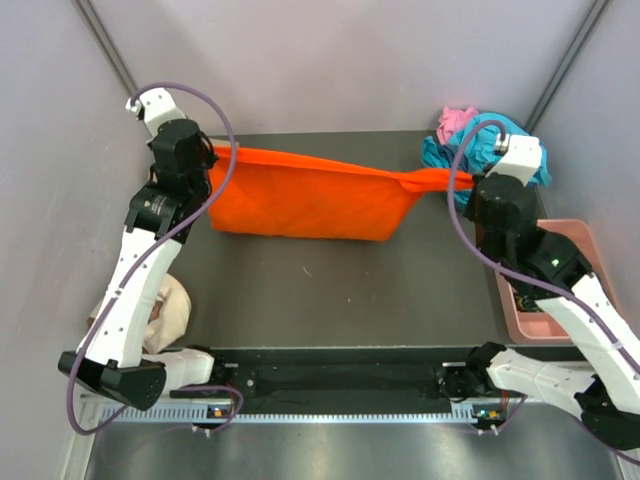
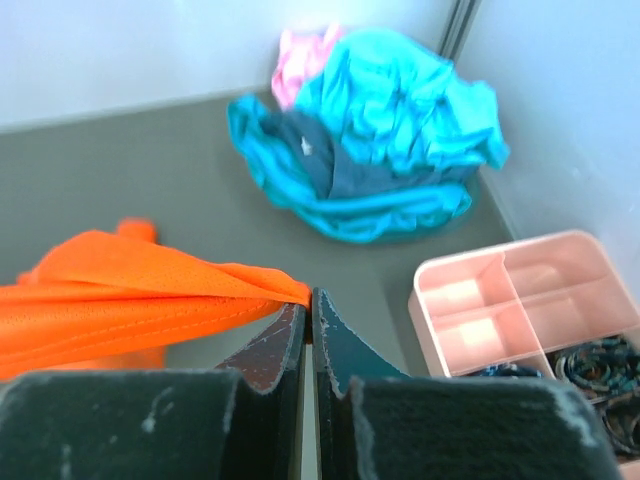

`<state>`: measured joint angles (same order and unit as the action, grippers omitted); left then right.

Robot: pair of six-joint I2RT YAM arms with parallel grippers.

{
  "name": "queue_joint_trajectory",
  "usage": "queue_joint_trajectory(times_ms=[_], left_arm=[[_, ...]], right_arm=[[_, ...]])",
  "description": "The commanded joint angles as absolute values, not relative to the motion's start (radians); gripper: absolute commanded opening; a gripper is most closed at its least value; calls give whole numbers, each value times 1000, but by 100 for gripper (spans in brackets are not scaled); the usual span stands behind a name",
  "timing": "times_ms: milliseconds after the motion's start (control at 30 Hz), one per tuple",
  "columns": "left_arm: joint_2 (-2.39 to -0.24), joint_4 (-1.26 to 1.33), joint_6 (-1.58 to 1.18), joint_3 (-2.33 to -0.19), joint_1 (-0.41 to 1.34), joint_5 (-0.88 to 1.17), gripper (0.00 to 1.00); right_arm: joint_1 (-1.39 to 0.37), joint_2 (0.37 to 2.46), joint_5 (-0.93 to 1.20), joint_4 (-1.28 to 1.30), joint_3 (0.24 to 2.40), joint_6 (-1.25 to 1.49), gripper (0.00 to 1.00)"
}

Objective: Fold and stack the t-shirts
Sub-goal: Flatten out the tshirt

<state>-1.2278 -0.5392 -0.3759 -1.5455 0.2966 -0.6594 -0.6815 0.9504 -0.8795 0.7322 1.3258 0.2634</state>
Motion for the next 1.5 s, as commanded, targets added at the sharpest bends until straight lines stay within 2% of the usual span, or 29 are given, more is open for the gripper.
queue_joint_trajectory(times_ms=[0,200,400,600,633,833,1167,1467], left_arm=[[-1245,-538,-304,-1661,272,-675,0],[-1275,-549,-252,-1782,264,-678,0],[-1315,-578,-224,-1930,262,-627,0],[-1336,-614,-229,-1973,262,-482,0],[-1339,-618,-229,-1973,262,-466,0],[-1413,-629,-247,-2003,262,-335,0],[-1390,-702,-232,-2091,262,-334,0],[-1194,-811,-230,-1904,262,-282,0]], right_arm=[[-635,922,-994,637,1428,189,0],[-635,922,-994,640,1493,183,0],[-635,917,-858,571,1529,141,0],[-635,934,-548,589,1577,164,0],[-634,936,-438,591,1577,160,0],[-635,974,-181,522,1598,209,0],[-634,947,-244,558,1687,166,0],[-635,859,-290,761,1654,183,0]])
